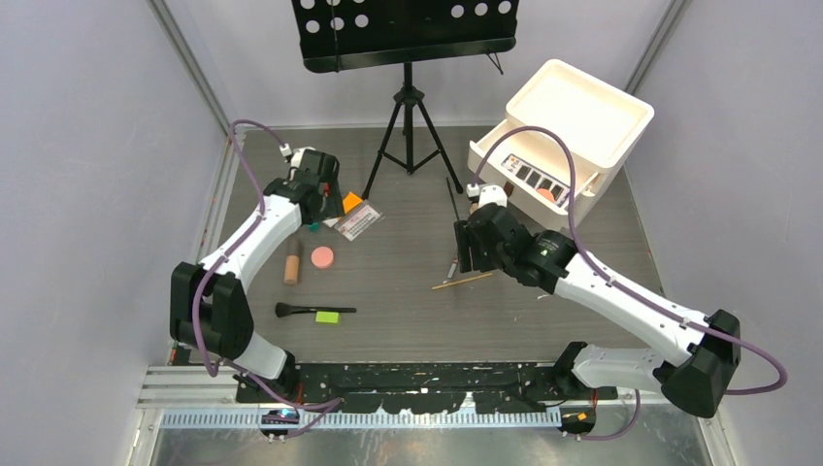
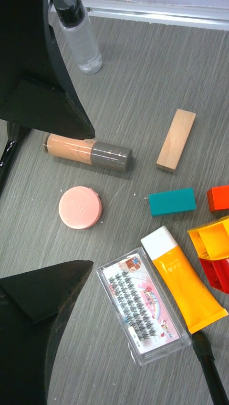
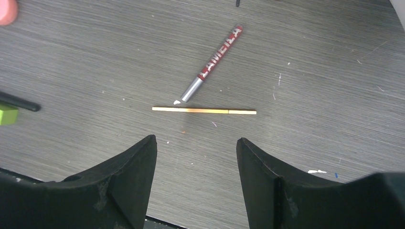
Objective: Organize the makeup
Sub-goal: Move the makeup tool to the center of the board.
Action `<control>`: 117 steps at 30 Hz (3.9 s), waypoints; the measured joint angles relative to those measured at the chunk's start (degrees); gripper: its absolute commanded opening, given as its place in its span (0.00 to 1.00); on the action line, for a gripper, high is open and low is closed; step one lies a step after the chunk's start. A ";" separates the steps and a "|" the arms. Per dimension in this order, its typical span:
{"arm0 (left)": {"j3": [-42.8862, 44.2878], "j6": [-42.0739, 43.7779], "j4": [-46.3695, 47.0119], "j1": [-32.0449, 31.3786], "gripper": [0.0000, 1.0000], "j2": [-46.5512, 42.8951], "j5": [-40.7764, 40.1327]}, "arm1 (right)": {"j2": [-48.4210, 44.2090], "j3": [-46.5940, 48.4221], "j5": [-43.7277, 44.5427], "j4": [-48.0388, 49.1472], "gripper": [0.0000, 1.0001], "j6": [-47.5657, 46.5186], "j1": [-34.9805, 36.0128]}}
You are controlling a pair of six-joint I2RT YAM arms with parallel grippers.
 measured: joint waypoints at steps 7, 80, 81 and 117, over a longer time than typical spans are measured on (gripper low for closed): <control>0.52 -0.02 -0.42 0.59 1.00 0.31 -0.83 | 3.56 0.02 1.29 -2.03 0.79 0.33 0.00; 17.31 1.46 6.80 3.76 0.93 27.85 12.48 | 4.70 0.39 6.82 -5.79 0.90 3.43 0.00; 17.70 1.49 7.41 3.93 0.93 28.26 12.85 | 4.72 0.39 6.58 -5.79 0.90 3.48 0.00; 7.93 2.47 16.04 5.88 0.87 21.94 22.25 | 3.50 0.28 6.40 -7.04 0.90 5.60 0.07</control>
